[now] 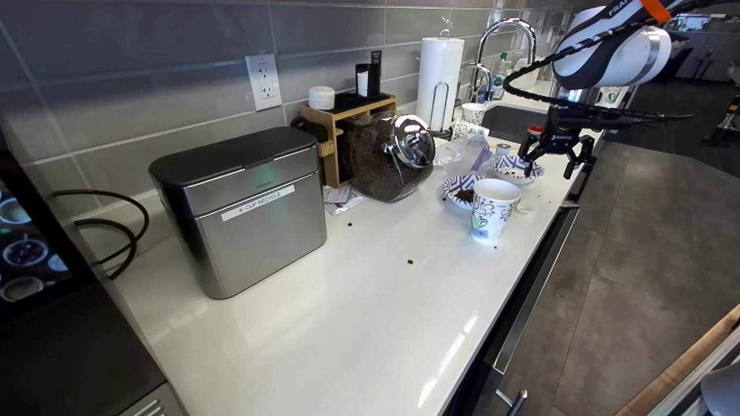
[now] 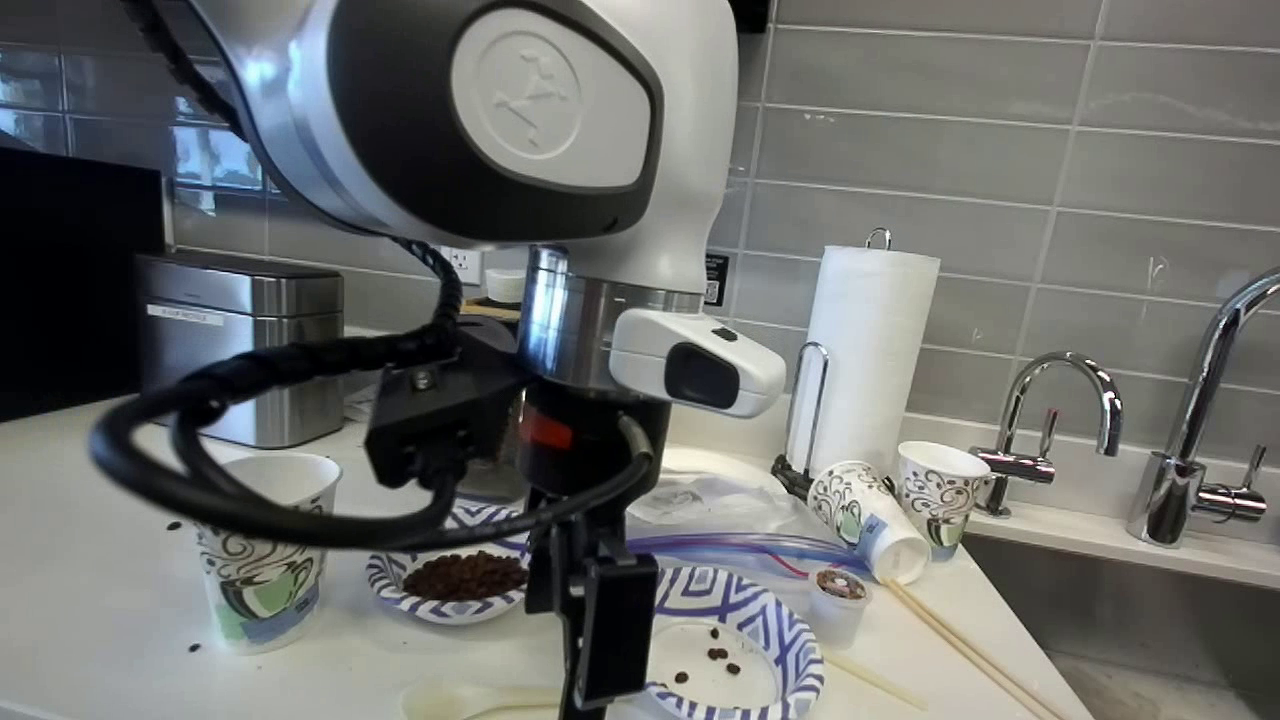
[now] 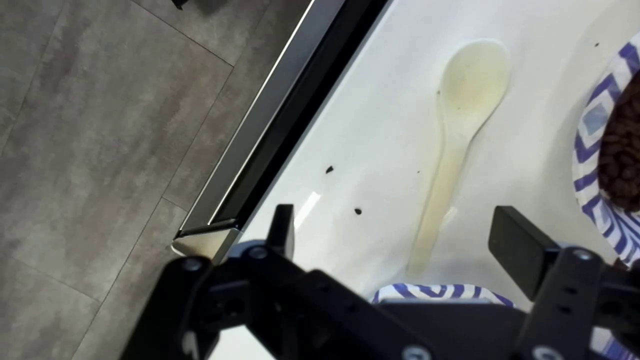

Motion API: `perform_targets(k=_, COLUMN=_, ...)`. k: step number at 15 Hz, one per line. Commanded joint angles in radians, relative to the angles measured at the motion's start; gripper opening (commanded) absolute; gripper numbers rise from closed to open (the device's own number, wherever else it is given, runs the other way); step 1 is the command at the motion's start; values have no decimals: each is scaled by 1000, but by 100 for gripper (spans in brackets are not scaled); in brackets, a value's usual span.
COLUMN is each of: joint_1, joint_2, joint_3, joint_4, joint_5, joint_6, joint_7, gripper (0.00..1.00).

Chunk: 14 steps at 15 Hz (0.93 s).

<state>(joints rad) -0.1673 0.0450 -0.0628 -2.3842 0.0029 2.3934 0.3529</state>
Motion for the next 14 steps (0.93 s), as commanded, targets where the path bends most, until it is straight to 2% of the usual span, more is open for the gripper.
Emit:
perform_targets(k=1, joint_1=23, joint_2=3, joint_3=-23, joint_4=4, joint_5=2, joint_6=-2, joint_7=-1, gripper=100)
perform_targets(k=14, joint_1=55, joint_2=107, joint_3=-24, joint_4=58, joint_5=19, joint_6=39, joint_7=3, gripper=100)
